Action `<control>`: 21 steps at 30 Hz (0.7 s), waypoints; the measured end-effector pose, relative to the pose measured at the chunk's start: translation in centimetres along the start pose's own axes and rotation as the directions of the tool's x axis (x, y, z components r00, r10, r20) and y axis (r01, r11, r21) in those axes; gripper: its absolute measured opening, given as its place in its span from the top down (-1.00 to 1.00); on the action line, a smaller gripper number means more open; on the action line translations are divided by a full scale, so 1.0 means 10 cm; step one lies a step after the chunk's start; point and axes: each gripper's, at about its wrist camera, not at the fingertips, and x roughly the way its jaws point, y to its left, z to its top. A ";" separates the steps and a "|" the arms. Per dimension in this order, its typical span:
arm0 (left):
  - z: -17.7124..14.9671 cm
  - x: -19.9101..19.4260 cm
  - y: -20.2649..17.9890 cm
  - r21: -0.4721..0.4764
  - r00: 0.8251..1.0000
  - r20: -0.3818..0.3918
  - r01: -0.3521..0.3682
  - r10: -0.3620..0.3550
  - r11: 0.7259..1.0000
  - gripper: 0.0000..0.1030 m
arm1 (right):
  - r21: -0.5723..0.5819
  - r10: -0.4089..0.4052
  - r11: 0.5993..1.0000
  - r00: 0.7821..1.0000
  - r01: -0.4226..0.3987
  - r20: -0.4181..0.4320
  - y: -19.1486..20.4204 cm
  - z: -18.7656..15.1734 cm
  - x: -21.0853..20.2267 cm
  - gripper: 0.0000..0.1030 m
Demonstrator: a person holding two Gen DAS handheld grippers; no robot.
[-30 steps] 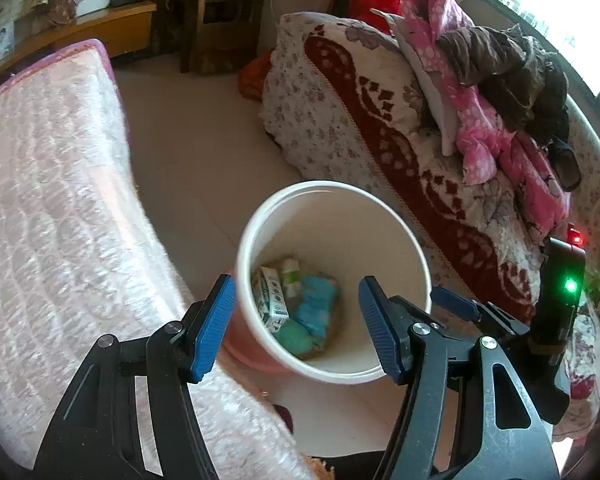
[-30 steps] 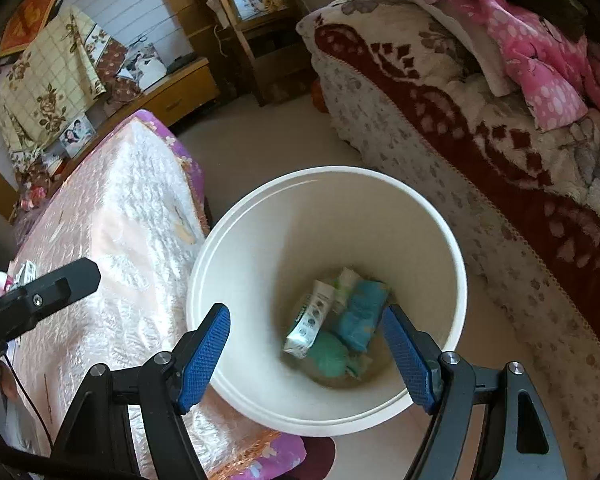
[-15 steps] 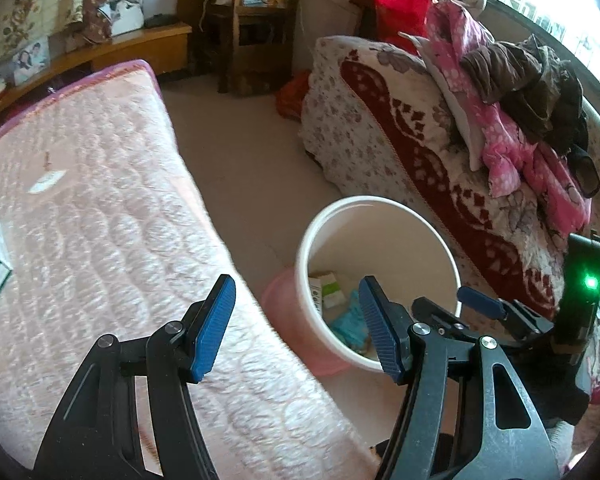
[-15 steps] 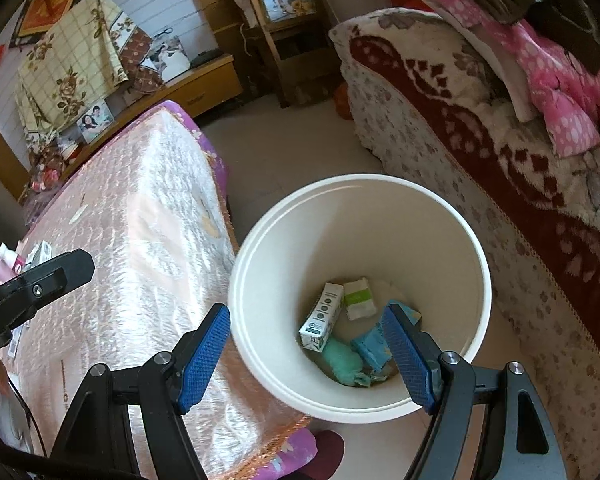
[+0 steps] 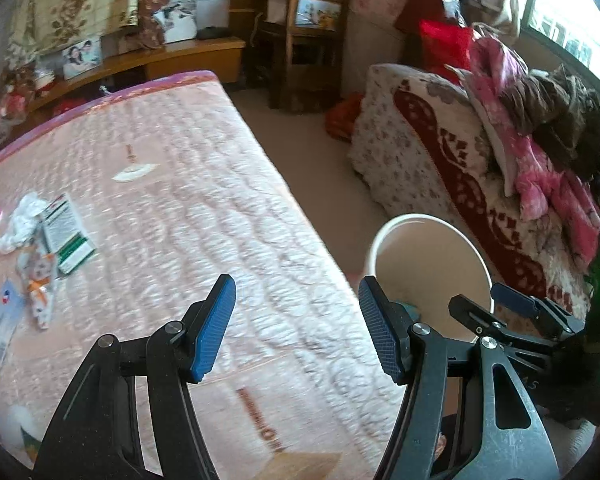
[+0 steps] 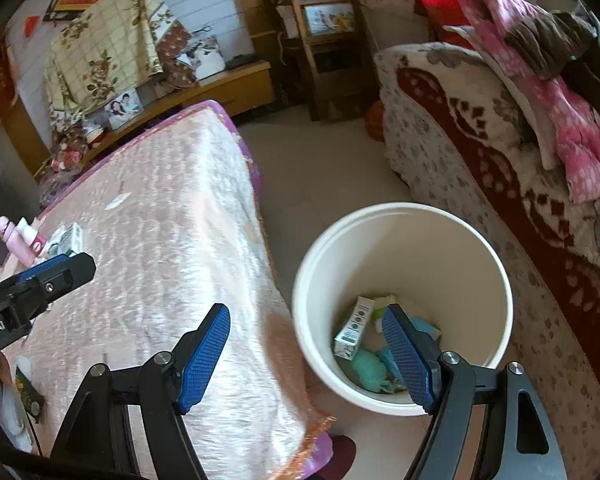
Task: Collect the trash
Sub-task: 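Move both open tools back toward the mattress trash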
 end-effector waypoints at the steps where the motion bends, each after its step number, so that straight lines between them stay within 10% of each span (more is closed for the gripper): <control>1: -0.01 -0.03 0.05 -0.004 1.000 0.005 -0.006 0.006 1.000 -0.22 | -0.007 0.004 1.000 1.000 -0.004 0.003 0.06 0.00 -0.01 -0.48; 21: -0.28 -0.54 1.07 -0.116 0.993 0.042 -0.109 0.114 0.987 -0.22 | -0.155 0.082 0.985 0.997 -0.081 -0.003 1.16 -0.03 0.00 -0.48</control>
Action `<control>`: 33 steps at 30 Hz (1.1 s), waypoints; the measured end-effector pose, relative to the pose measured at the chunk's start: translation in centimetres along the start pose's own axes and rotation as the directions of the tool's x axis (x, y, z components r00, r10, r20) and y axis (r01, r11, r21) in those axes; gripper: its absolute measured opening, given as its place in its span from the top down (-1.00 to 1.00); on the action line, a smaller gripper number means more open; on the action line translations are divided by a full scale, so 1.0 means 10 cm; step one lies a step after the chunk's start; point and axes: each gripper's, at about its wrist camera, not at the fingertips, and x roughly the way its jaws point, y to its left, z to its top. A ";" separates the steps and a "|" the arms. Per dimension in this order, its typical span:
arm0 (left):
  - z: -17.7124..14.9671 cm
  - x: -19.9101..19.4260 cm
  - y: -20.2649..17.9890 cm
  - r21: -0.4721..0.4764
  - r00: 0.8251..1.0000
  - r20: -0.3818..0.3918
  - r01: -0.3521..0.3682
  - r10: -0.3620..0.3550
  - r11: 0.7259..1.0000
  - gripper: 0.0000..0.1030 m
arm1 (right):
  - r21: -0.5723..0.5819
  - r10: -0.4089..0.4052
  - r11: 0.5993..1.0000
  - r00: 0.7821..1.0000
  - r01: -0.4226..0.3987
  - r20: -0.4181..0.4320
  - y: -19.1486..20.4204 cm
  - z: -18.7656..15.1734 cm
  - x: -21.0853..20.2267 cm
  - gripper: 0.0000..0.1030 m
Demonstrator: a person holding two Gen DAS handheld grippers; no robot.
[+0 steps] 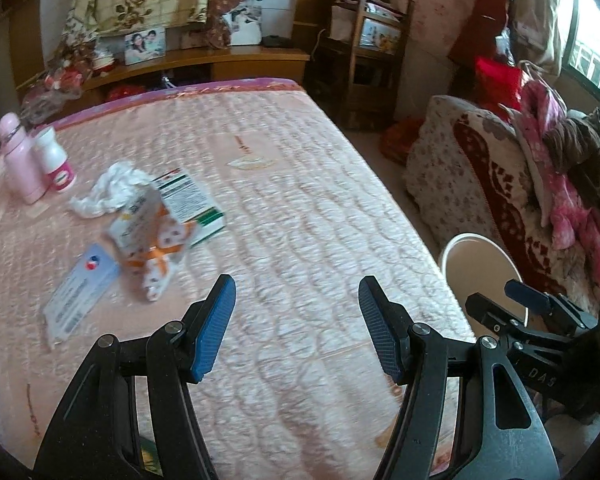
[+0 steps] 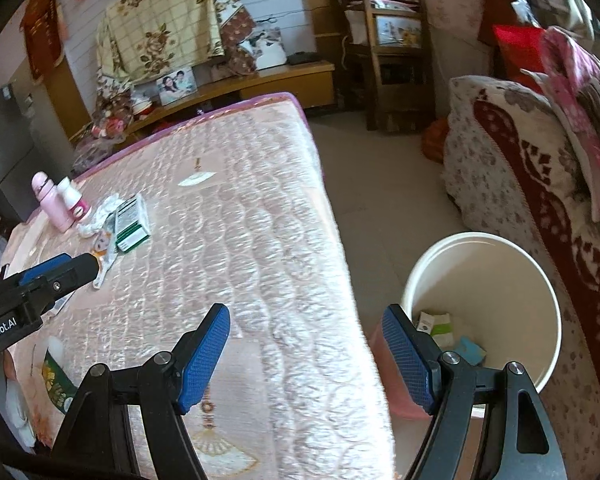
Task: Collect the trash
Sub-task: 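Move both open tools back toward the mattress trash, then grasp the green snack bag with right tool while left grasps white sponge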
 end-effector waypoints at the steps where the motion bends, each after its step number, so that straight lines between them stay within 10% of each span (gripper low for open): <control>1: -0.01 -0.01 0.03 -0.001 1.000 0.000 -0.003 0.003 1.000 -0.22 | -0.006 0.003 1.000 1.000 -0.003 0.000 0.04 0.00 0.01 -0.48; 25: -0.40 -0.05 1.59 -0.019 0.978 -0.133 -0.163 0.159 0.986 -0.22 | -0.176 0.171 0.964 0.972 -0.199 -0.160 1.12 -0.31 0.39 -0.49; 33: -0.44 -0.05 2.00 -0.094 0.973 -0.144 -0.194 0.180 0.976 -0.22 | -0.291 0.397 0.827 0.866 -0.481 -0.304 1.83 -0.59 0.32 -0.49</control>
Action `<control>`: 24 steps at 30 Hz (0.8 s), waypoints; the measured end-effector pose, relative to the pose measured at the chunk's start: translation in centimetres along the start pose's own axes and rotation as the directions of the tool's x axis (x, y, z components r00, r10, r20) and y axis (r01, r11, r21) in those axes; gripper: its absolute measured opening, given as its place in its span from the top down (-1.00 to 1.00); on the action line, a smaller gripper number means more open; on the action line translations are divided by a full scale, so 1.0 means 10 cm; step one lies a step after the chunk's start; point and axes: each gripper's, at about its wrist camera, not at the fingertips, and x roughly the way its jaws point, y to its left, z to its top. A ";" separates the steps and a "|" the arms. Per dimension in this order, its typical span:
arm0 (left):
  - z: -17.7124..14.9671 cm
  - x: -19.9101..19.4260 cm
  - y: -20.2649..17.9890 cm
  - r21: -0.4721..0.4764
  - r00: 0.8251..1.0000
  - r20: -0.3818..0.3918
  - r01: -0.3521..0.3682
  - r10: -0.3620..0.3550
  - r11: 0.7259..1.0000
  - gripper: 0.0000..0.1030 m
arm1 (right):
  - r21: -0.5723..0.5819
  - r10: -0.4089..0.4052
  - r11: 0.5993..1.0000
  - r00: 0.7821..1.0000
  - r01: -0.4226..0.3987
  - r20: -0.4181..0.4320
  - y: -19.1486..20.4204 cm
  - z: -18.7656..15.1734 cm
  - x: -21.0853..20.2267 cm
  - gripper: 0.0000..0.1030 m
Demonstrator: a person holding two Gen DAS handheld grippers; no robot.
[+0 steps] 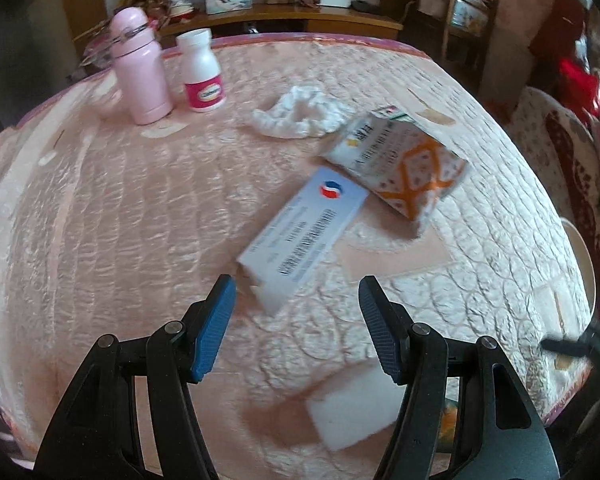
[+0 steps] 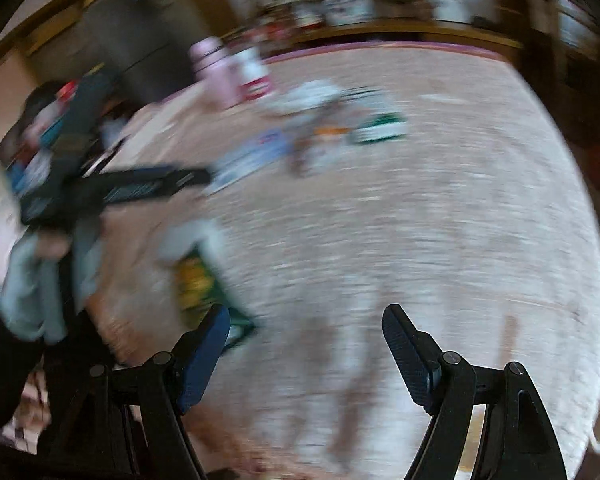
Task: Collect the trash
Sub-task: 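Grasp the green snack bag with right tool while left grasps white sponge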
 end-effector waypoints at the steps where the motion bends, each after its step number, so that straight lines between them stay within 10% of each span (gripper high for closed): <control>1: 0.00 0.00 0.02 -0.002 1.000 -0.003 0.002 -0.002 1.000 -0.22 | -0.037 0.018 0.999 1.000 -0.019 -0.019 0.11 -0.01 0.07 -0.49; 11: -0.21 -0.16 0.24 0.018 0.999 -0.032 0.031 -0.031 0.999 -0.22 | -0.230 0.008 0.973 0.998 -0.024 -0.070 0.66 0.05 0.64 -0.35; 15: -0.30 -0.24 0.32 0.016 0.996 -0.032 0.080 -0.080 0.997 -0.22 | -0.206 0.009 0.978 0.997 -0.024 -0.073 0.56 0.07 0.66 0.33; 24: -0.50 -0.33 -0.01 0.135 0.961 -0.075 0.273 -0.265 0.952 -0.22 | -0.030 -0.142 0.989 0.990 0.142 0.005 -0.01 0.13 0.26 0.34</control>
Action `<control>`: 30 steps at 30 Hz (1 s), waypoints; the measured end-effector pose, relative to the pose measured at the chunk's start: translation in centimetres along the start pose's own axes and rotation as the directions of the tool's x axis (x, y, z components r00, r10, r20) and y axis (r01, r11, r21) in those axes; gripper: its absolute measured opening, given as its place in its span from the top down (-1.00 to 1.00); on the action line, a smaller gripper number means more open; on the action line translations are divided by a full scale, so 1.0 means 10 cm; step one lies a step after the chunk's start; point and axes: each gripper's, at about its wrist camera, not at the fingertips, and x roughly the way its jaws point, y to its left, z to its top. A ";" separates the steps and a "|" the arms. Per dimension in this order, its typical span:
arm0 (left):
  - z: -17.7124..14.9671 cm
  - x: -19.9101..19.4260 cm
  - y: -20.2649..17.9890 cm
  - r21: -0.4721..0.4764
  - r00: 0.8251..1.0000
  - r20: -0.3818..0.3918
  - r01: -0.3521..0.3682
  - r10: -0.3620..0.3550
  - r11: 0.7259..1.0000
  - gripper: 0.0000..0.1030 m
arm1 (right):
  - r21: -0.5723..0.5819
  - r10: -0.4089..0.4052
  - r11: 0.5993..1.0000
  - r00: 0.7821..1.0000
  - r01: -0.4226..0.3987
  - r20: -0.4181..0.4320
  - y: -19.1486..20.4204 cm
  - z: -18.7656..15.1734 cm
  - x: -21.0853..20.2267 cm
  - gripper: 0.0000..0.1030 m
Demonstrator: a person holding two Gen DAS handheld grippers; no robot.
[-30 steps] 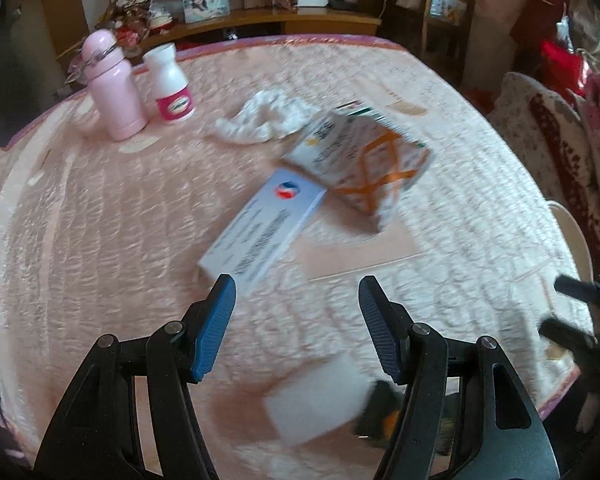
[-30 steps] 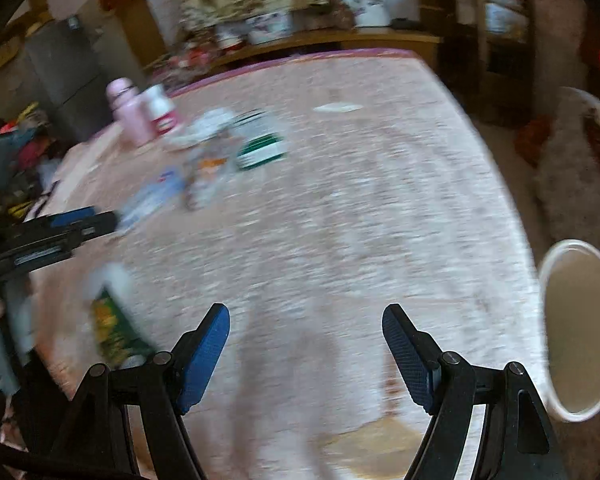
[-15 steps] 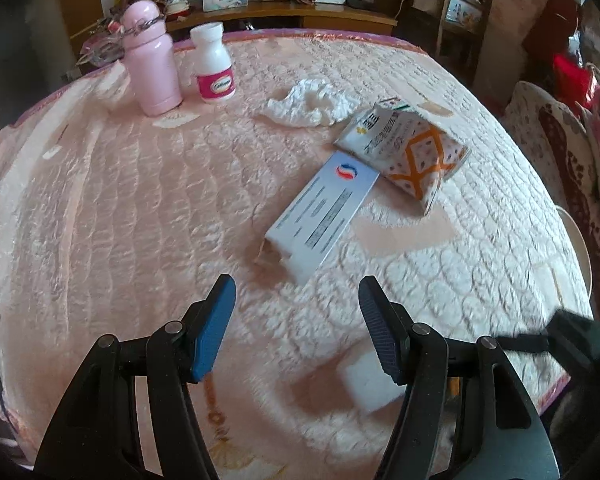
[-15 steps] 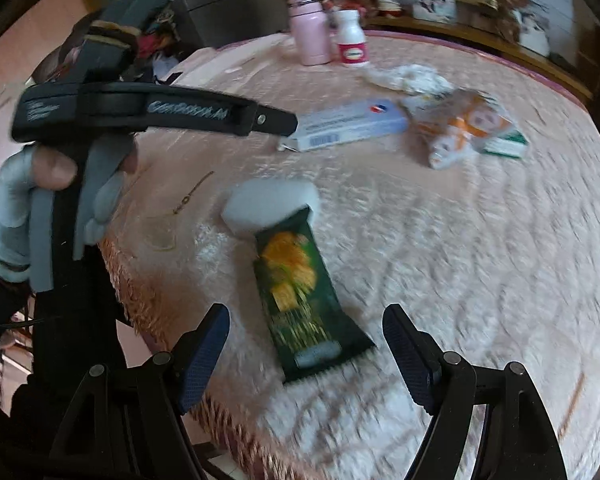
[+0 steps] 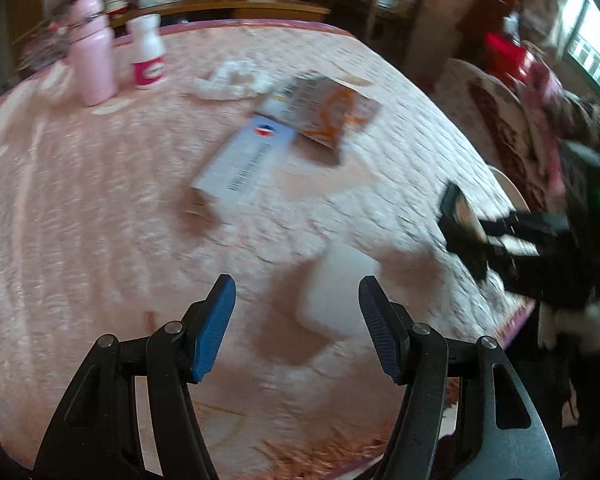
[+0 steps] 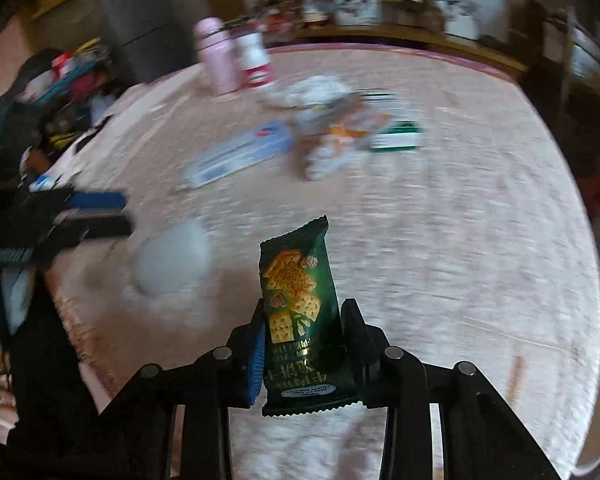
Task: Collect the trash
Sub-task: 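Grasp the green snack bag with right tool while left grasps white sponge, then carry the snack bag and sponge with both tools to the bucket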
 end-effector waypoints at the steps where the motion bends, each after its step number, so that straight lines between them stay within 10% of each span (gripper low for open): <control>1: -0.01 0.02 -0.07 0.015 1.000 -0.006 0.004 -0.004 1.000 -0.22 | 0.023 -0.003 1.000 1.000 0.003 0.006 -0.06 0.00 -0.03 0.34; 9: -0.07 0.31 -0.45 0.145 0.995 -0.027 -0.090 0.094 0.985 -0.20 | 0.092 -0.014 0.996 1.000 0.012 0.025 -0.28 -0.07 -0.19 0.34; 12: -0.07 0.33 -0.44 0.114 0.996 -0.021 -0.082 0.085 0.990 0.38 | 0.097 -0.017 0.995 0.999 0.014 0.033 -0.24 -0.12 -0.23 0.34; 30: 0.43 0.47 -0.60 0.016 0.996 0.075 -0.042 0.040 0.999 0.44 | 0.147 -0.070 0.987 0.995 0.060 0.069 -0.39 0.08 -0.14 0.34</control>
